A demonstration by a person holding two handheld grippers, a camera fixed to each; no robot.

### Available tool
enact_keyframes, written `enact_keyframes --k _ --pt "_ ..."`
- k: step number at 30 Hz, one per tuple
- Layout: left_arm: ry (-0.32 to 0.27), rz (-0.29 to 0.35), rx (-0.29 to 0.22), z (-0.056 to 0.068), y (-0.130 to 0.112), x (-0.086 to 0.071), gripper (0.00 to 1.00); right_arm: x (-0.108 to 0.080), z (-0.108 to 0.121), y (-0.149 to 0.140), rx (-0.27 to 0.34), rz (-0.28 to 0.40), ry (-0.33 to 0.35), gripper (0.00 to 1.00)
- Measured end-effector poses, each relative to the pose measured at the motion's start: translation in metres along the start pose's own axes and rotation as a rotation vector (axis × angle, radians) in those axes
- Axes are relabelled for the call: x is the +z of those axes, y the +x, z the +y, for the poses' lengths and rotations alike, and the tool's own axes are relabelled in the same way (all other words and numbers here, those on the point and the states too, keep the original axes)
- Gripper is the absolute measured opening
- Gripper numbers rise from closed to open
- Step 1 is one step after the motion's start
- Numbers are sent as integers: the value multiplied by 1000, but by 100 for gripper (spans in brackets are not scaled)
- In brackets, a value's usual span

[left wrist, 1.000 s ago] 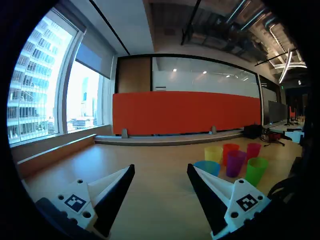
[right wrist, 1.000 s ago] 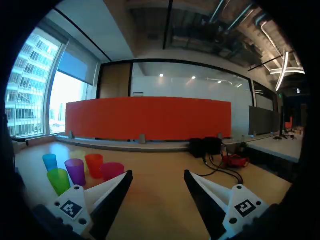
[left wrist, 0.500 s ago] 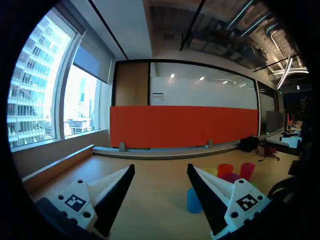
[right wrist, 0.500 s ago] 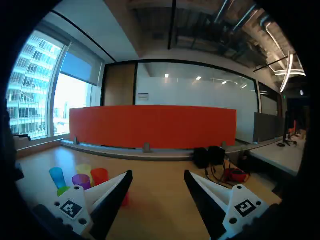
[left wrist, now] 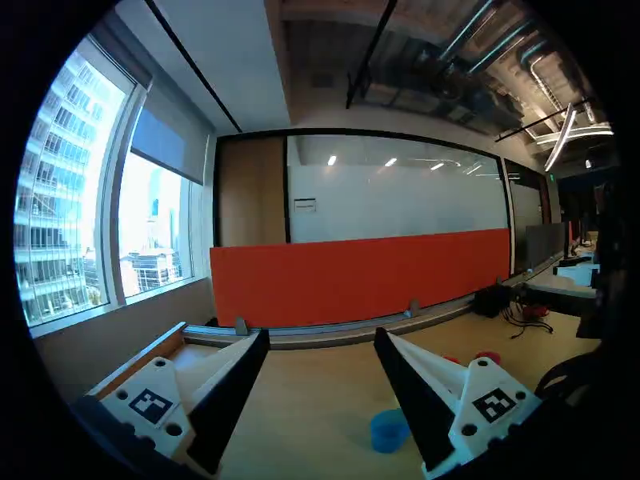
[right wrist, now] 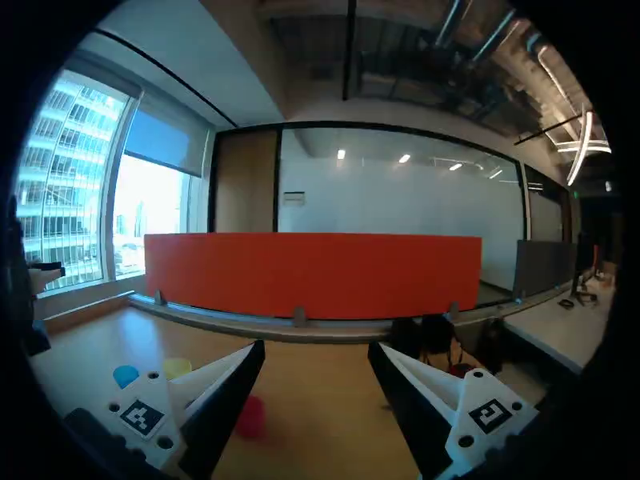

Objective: Pour water

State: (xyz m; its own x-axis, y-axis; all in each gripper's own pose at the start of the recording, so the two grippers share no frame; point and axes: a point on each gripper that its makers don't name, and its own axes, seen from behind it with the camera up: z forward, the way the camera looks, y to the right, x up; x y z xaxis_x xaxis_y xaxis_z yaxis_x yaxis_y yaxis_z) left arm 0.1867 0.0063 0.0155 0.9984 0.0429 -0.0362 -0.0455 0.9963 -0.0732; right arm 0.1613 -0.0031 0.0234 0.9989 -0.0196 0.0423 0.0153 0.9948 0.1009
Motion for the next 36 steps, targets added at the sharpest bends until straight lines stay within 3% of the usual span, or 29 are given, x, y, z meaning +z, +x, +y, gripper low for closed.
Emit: enact_keyframes --k 11,23,27,36 --pt "-24 0 6 0 44 9 97 2 -5 45 3 13 33 100" --pt "-60 -27 -14 3 50 16 97 3 -7 52 8 11 65 100" --pt "-100 -29 -17 10 49 16 97 0 -14 53 9 12 106 100" --pt "-206 -28 -4 29 53 14 97 -11 -43 65 32 19 263 100"
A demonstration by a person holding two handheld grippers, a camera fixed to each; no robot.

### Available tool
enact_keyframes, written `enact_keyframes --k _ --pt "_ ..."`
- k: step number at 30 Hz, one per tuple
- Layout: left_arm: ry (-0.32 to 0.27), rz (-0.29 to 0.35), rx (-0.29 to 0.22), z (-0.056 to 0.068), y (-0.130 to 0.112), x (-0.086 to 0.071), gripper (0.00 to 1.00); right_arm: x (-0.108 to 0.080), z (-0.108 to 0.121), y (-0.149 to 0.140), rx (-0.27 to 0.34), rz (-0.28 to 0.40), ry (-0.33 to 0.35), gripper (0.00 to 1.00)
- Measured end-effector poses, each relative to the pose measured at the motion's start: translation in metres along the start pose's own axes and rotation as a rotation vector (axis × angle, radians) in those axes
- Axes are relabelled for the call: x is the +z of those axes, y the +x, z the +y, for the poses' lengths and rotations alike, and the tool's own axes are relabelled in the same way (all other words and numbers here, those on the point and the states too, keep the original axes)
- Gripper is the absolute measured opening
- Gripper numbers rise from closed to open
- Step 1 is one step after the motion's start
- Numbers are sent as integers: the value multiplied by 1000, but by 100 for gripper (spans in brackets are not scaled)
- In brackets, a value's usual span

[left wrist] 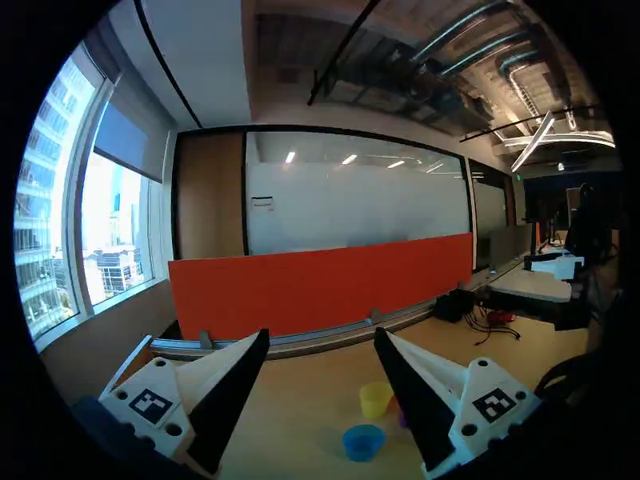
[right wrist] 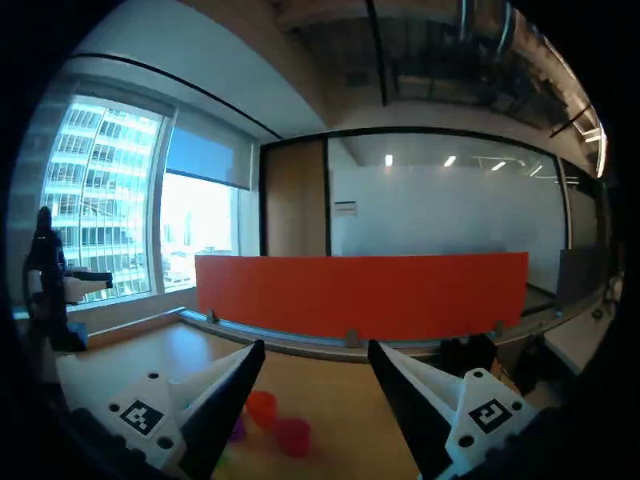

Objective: Pour water

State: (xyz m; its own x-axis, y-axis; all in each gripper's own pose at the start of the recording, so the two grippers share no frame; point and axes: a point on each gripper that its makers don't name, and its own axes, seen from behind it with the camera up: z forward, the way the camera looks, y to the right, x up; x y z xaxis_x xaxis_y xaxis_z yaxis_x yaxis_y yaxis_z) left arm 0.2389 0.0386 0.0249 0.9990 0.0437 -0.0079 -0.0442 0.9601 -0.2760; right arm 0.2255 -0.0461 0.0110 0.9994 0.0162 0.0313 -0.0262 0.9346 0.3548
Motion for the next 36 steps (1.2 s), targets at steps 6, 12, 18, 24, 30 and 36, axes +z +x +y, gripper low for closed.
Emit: enact_keyframes --k 6,12,18,24,30,36 --pt "-71 -1 -26 13 0 3 97 -3 -19 5 -3 -5 104 100" --pt "-131 -1 -23 24 1 3 97 -8 -41 10 -27 -6 203 100" --pt "-168 -6 -16 33 -1 4 97 -7 -51 9 -34 -17 247 100" --pt "-195 -23 -8 37 -7 5 97 -6 -63 4 -50 -42 297 100" --pt "-224 -43 -4 43 -16 5 97 -5 -73 -5 -64 -72 339 100" --pt "-250 -60 -2 46 -26 6 97 -5 -81 -17 -83 -108 378 100"
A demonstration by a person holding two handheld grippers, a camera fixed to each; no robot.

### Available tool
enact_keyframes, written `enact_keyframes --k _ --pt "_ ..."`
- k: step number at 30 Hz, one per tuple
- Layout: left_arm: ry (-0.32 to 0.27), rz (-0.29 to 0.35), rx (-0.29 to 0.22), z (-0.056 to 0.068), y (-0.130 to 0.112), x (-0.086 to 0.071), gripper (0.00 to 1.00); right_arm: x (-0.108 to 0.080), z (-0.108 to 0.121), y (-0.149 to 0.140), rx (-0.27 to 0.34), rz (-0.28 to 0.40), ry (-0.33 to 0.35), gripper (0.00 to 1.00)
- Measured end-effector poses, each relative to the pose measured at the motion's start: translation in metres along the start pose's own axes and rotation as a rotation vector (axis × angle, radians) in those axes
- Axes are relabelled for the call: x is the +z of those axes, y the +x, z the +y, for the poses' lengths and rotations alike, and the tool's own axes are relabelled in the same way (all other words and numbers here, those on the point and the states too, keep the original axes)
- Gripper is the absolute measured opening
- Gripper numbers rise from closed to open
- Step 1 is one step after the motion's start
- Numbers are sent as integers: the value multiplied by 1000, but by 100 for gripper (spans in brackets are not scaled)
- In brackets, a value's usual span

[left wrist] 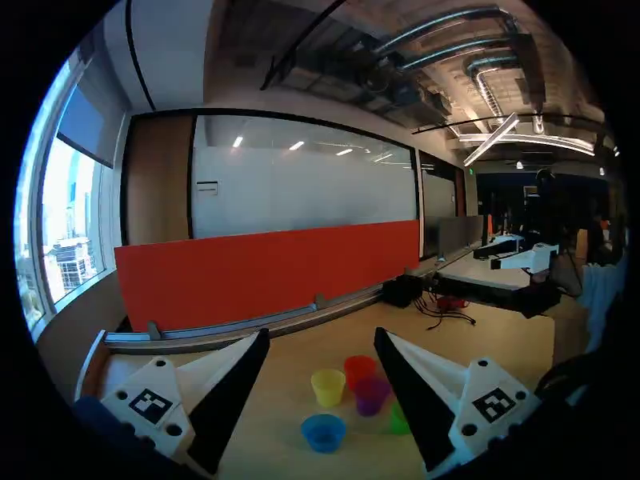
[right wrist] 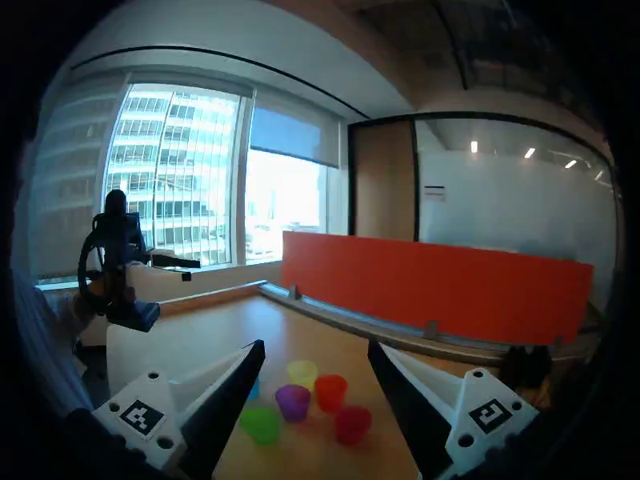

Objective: Pour water

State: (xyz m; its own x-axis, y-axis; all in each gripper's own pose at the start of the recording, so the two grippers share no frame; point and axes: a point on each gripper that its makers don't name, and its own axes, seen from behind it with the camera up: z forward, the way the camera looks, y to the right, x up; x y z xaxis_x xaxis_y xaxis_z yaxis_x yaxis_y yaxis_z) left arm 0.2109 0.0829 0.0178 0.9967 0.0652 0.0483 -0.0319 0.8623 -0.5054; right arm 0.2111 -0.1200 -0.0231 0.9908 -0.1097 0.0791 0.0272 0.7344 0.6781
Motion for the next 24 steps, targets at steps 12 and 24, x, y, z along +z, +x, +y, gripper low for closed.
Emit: enact_keyframes --k 12,24 --pt "-17 -54 5 3 -33 6 97 5 -8 -31 -35 -79 63 100" --pt "-30 -123 3 3 -80 14 98 13 -22 -67 -47 -144 115 100"
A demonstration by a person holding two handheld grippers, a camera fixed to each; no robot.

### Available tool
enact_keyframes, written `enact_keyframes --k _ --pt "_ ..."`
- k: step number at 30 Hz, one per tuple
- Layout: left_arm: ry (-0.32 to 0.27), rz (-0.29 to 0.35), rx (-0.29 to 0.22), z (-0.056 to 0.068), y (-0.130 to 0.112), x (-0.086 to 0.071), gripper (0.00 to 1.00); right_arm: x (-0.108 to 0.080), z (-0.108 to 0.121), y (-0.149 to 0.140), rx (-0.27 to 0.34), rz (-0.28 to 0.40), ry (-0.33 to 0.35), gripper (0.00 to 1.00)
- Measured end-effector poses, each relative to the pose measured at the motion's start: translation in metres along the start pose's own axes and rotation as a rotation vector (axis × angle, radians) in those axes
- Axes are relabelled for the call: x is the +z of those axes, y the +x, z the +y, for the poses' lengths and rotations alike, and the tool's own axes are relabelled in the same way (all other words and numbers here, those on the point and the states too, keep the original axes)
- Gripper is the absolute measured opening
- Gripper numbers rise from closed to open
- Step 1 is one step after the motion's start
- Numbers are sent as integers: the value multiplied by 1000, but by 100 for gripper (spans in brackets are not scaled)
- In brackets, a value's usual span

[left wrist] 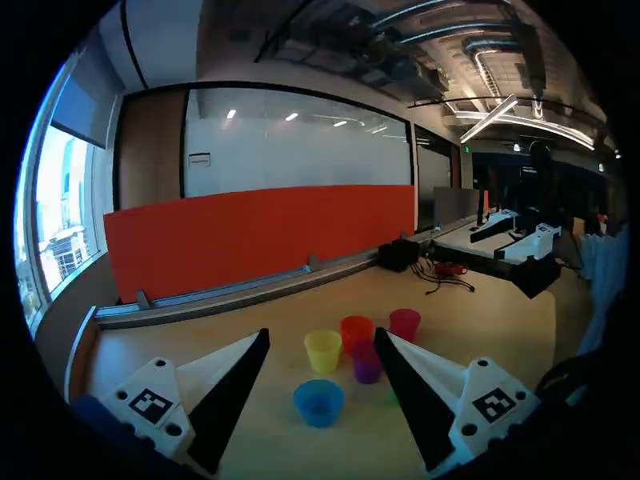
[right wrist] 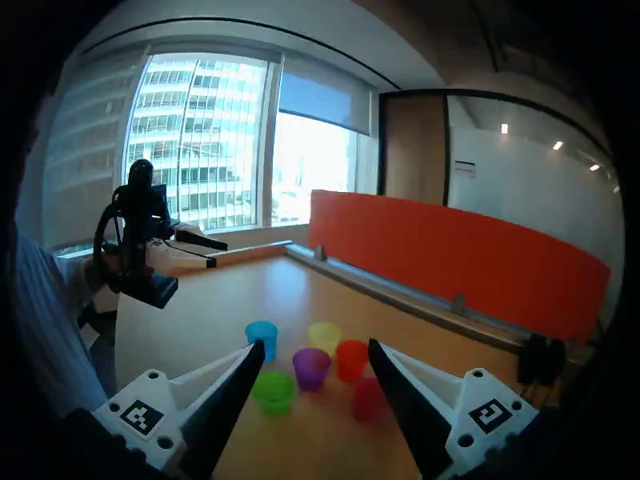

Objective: Pour water

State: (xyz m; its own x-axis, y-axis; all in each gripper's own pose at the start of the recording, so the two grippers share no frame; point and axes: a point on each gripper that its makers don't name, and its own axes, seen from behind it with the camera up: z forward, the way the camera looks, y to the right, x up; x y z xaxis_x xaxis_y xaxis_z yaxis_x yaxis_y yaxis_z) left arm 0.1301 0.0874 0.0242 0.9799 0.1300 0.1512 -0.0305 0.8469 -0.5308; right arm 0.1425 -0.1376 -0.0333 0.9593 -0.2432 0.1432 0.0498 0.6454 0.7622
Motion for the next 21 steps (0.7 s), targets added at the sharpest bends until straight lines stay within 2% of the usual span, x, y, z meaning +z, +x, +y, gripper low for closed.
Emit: enact_keyframes --k 11,21 --pt "-23 -50 3 4 -32 11 98 12 -12 -28 -4 -52 45 100" --pt "-28 -98 8 0 -60 20 98 25 -20 -53 -15 -99 74 100"
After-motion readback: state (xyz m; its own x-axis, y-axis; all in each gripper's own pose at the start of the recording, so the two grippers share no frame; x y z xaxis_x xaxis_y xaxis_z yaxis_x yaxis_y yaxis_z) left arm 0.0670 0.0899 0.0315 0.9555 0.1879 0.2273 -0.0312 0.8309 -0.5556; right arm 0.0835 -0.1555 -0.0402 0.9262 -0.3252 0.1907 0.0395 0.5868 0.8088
